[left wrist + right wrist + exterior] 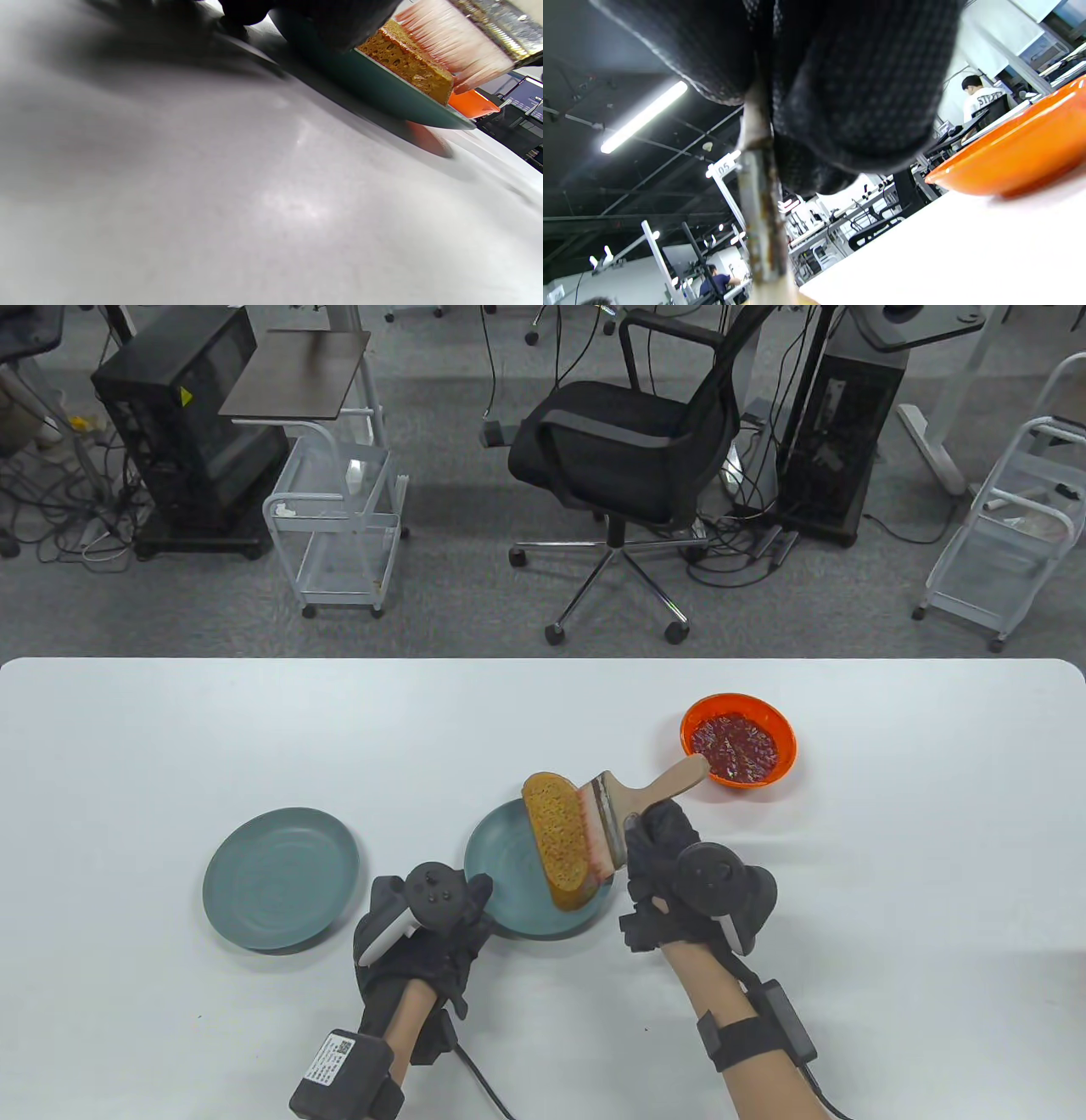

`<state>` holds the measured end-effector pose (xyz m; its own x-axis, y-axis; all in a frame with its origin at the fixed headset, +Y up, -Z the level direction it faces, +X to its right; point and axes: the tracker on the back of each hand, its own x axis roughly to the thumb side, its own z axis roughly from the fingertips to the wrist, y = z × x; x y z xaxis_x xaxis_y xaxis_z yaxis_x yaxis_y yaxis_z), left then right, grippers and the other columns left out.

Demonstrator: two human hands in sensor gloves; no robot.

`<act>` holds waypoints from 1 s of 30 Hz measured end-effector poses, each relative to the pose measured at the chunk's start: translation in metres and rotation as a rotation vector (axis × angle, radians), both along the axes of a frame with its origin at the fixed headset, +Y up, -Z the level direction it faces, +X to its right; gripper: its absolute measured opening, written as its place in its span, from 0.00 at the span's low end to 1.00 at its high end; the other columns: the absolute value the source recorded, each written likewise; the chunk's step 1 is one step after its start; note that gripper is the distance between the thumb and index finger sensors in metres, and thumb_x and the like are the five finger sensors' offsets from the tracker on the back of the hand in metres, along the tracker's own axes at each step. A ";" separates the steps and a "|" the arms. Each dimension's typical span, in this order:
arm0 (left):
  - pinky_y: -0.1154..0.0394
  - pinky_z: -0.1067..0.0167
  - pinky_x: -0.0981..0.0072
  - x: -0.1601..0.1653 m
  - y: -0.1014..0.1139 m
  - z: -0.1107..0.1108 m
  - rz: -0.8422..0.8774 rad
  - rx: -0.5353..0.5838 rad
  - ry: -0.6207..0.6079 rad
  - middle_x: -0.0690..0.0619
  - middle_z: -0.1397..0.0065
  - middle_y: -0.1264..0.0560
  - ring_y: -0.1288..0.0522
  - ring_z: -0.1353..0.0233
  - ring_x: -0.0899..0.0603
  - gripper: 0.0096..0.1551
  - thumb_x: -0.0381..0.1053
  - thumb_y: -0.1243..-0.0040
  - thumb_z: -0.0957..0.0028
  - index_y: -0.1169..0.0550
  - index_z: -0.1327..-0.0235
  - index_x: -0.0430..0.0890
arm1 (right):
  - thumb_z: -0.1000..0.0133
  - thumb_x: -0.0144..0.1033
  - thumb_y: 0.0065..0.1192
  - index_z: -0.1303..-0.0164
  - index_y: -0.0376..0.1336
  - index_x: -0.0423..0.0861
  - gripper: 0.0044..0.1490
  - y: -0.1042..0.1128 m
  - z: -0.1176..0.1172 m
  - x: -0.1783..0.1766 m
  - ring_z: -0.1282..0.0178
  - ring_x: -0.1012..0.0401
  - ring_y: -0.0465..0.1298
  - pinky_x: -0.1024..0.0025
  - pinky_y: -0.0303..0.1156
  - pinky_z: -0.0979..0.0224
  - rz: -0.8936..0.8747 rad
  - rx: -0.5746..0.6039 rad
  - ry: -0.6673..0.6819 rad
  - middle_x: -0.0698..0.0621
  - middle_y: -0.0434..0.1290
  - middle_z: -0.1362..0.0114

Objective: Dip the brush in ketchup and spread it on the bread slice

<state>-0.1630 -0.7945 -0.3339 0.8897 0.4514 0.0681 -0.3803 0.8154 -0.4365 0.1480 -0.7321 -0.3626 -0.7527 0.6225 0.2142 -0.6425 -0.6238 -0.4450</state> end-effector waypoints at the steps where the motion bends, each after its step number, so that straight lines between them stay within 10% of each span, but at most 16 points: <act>1: 0.52 0.29 0.35 0.000 0.000 0.000 0.002 -0.002 0.001 0.39 0.14 0.48 0.55 0.17 0.30 0.31 0.54 0.52 0.30 0.41 0.16 0.50 | 0.43 0.39 0.69 0.39 0.65 0.36 0.29 0.000 0.000 0.000 0.61 0.53 0.90 0.73 0.89 0.65 -0.023 -0.005 0.002 0.37 0.77 0.45; 7: 0.53 0.29 0.35 0.000 0.000 0.000 0.006 -0.001 0.003 0.39 0.14 0.48 0.55 0.17 0.30 0.31 0.54 0.52 0.30 0.42 0.16 0.51 | 0.43 0.38 0.70 0.39 0.66 0.35 0.29 -0.015 -0.003 -0.018 0.62 0.53 0.90 0.71 0.88 0.66 -0.260 -0.135 0.125 0.36 0.77 0.46; 30: 0.53 0.29 0.35 -0.001 0.000 0.000 0.006 -0.002 0.004 0.39 0.14 0.48 0.55 0.17 0.30 0.31 0.54 0.52 0.30 0.42 0.16 0.51 | 0.44 0.36 0.71 0.41 0.67 0.32 0.29 -0.017 -0.007 -0.024 0.62 0.52 0.92 0.72 0.91 0.65 -0.156 -0.145 0.084 0.34 0.78 0.48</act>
<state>-0.1643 -0.7945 -0.3338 0.8875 0.4565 0.0635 -0.3867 0.8125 -0.4362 0.1242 -0.7487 -0.3696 -0.6284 0.7587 0.1721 -0.7672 -0.5677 -0.2985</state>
